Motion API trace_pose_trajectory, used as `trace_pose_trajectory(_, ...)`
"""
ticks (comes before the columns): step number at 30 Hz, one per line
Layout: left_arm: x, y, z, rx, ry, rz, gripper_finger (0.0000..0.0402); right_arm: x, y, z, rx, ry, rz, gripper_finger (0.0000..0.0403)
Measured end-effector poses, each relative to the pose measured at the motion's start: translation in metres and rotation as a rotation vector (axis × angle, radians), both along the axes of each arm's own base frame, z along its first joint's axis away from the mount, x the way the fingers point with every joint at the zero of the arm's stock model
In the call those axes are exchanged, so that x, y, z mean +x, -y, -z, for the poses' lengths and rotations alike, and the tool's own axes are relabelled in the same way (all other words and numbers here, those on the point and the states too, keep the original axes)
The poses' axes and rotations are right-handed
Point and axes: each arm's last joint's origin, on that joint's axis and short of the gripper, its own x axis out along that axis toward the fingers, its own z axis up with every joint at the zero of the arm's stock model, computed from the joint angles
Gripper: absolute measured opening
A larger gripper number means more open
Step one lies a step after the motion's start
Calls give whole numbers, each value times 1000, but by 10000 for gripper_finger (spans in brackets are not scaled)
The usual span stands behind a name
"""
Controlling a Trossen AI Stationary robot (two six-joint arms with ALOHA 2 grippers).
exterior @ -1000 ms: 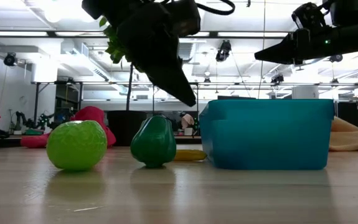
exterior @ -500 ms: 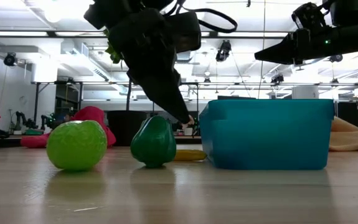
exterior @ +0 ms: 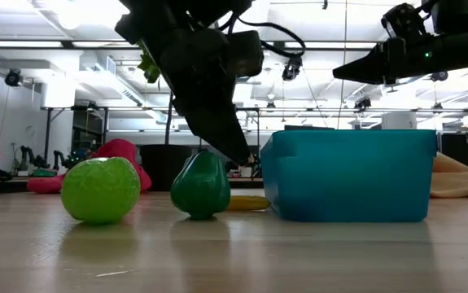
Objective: Pick and placing Produce into tupperware
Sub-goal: Put the yellow corn into the blue bin
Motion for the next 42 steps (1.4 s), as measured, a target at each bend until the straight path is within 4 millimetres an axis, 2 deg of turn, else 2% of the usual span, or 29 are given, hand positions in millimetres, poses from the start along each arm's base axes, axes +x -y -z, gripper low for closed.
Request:
trace_pose_trajectory(7, 8, 2, 18, 4, -18, 3, 182, 0, 0, 0, 0, 0, 0, 206)
trace_pose_trajectory(9, 5, 1, 23, 3, -60, 8, 182, 0, 0, 0, -1, 2, -1, 206)
trace_pose_trajectory(11, 9, 2, 23, -7, -26, 10, 182, 0, 0, 0, 1, -4, 2, 206)
trace_pose_trajectory(21, 8, 2, 24, -10, -38, 17, 182, 0, 1, 0, 0, -1, 3, 206)
trace_pose_trajectory(29, 10, 3, 43, 5, -95, 22, 182, 0, 1, 0, 0, -2, 3, 206)
trace_pose_trajectory(36, 11, 3, 46, 7, -106, 22, 181, 0, 1, 0, 0, -2, 3, 206)
trace_pose_trajectory(39, 11, 3, 46, 7, -108, 23, 166, 0, 1, 0, 0, -2, 4, 206)
trace_pose_trajectory(42, 11, 3, 46, 25, -112, 45, 131, 0, 1, 0, -1, -3, 3, 206)
